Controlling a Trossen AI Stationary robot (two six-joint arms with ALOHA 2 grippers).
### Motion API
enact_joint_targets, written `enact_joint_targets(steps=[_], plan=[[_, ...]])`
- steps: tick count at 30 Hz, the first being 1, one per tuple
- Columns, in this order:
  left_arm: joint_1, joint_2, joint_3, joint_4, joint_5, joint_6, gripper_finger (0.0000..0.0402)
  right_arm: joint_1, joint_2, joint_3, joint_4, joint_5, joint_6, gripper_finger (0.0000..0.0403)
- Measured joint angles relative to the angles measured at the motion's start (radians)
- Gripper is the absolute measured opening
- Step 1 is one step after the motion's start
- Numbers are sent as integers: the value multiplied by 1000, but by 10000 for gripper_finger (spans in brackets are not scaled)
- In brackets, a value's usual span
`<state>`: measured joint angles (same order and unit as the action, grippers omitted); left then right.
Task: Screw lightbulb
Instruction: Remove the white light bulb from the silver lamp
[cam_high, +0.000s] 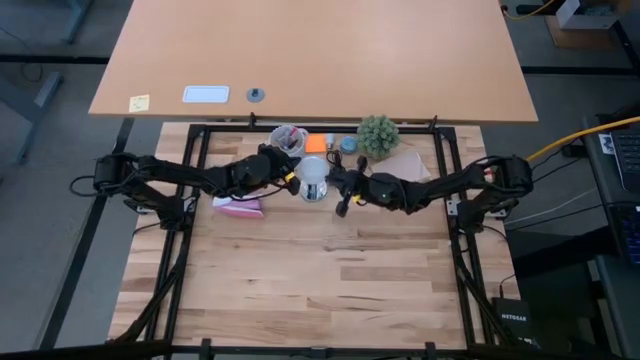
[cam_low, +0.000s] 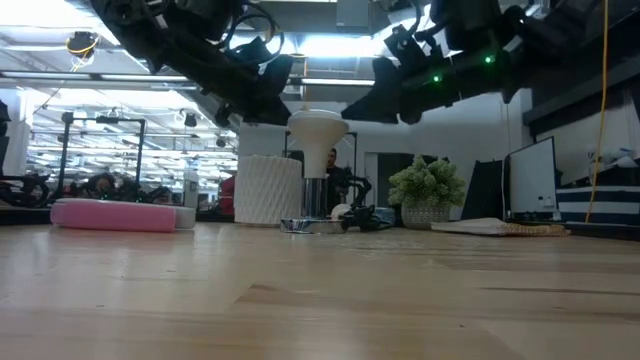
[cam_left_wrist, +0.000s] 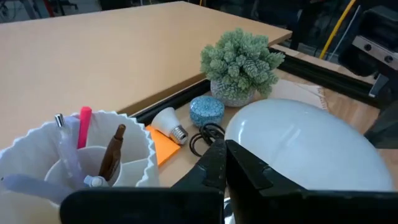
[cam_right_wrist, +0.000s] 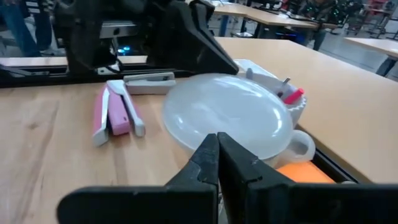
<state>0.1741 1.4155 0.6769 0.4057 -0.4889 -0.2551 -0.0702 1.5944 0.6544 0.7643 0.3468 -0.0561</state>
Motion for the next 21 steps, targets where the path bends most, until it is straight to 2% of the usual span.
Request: enact_joint_targets(steps=[11, 15, 19, 21], plan=[[-58, -3, 0, -29, -30, -87, 1, -23, 0, -2, -3, 13, 0, 3], [-82, -4, -1, -34, -31, -118, 1, -31, -1, -3, -7, 59, -1, 3], [-120, 2, 3, -13, 74, -137, 1, -39, 3, 1, -1, 114, -12, 3], [-144, 2, 0, -27, 78, -133, 1, -45, 1, 2, 5, 88, -27, 3]])
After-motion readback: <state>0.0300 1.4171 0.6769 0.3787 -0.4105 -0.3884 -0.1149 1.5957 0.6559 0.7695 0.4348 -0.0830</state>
